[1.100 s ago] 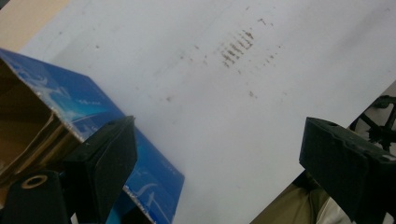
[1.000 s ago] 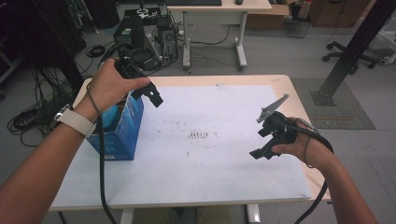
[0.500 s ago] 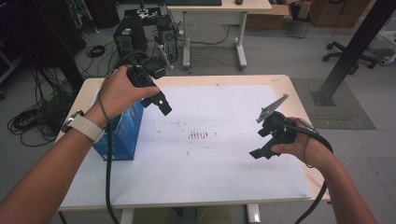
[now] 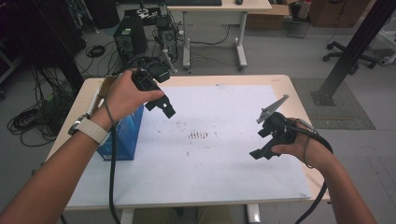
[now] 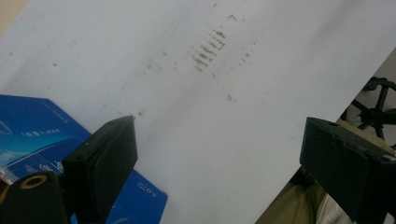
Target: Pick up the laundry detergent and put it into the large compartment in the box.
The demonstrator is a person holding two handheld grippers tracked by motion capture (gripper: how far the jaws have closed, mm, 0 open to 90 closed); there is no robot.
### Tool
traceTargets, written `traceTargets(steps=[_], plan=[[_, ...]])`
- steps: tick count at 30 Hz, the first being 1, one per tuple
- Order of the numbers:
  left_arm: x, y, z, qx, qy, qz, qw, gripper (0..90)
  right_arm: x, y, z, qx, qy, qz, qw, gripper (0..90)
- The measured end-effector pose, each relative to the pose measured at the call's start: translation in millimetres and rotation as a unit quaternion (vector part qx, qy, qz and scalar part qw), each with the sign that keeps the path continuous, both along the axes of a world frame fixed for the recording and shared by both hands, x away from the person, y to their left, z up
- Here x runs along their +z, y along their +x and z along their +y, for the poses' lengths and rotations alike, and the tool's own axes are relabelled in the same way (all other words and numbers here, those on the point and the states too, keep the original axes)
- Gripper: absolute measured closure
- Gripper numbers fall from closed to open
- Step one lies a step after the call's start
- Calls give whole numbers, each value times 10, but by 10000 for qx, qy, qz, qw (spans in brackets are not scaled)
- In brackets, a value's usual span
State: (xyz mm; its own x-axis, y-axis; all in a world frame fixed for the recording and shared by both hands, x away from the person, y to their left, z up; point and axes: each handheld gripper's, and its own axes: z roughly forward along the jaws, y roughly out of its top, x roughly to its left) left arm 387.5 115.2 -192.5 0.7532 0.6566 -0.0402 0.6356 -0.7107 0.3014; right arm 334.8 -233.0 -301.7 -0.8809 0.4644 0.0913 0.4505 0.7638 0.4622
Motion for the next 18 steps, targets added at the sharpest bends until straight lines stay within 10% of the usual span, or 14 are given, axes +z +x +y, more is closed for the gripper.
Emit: traceTargets(steps=[18], plan=[[5,-5,19,-9,-13,-4,10000,115,6,-1,24,18,5,-17,10000,123]])
